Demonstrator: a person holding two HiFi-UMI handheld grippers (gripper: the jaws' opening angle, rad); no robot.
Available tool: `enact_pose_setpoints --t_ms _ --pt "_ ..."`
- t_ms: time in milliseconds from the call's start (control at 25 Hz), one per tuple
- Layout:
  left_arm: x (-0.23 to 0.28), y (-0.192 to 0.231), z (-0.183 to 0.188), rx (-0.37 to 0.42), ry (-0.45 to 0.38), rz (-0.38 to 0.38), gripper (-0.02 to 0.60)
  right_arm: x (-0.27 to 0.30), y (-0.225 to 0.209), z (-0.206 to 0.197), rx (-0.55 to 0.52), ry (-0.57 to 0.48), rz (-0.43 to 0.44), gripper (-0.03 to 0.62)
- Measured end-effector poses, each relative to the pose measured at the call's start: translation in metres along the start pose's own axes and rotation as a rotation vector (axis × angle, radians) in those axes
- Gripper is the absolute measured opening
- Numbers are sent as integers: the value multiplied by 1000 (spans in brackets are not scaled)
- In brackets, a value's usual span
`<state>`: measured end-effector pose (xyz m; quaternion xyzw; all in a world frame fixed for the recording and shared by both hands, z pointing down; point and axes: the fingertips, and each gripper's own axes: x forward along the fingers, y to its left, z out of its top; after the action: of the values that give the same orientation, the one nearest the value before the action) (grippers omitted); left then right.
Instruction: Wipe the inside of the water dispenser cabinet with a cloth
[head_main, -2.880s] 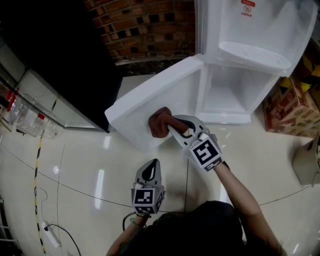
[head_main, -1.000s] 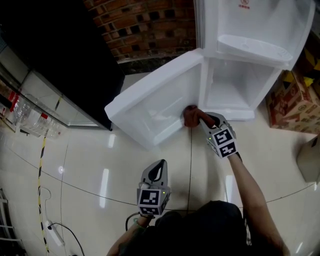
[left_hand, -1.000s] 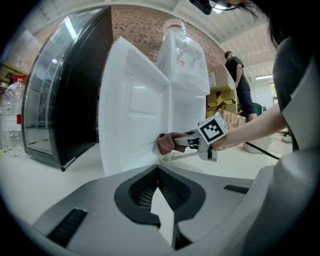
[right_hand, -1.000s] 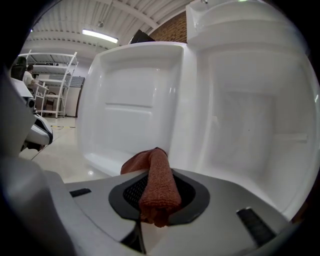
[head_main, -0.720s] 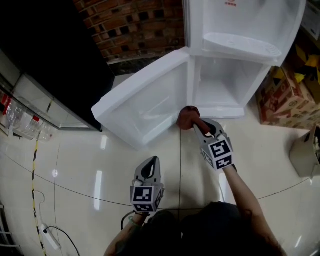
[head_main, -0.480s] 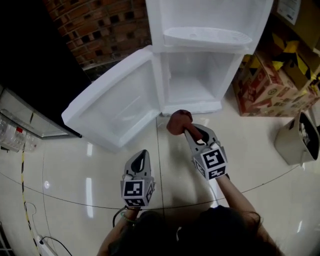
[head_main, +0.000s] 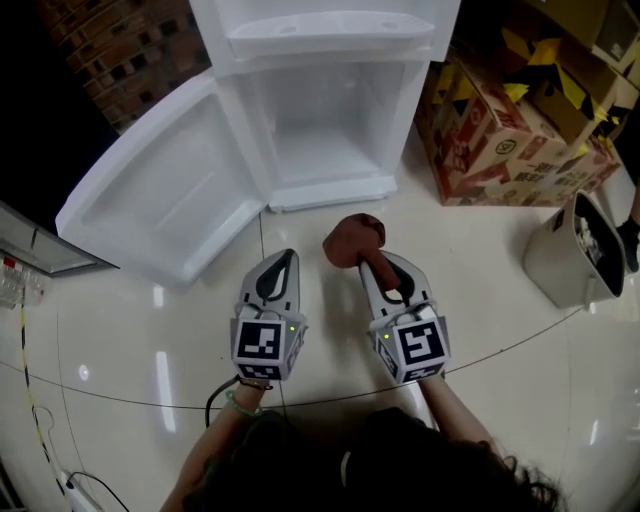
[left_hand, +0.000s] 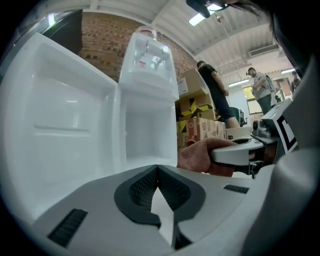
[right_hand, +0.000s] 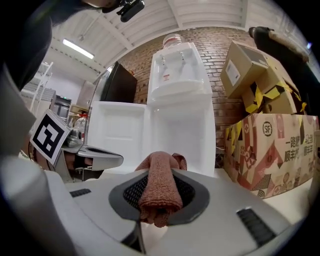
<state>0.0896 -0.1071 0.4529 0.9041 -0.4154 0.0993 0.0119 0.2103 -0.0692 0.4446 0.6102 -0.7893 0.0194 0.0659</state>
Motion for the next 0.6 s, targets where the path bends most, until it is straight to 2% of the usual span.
enact_pose_setpoints --t_ms 200,440,600 --pt "-5 -10 5 5 13 -18 -23 -2 3 2 24 -6 -6 78" --pt "-7 -2 3 -12 -2 10 -23 -3 17 2 16 -5 16 78" --pt "-8 -12 9 -8 -3 -27 -23 -4 17 1 29 1 8 78"
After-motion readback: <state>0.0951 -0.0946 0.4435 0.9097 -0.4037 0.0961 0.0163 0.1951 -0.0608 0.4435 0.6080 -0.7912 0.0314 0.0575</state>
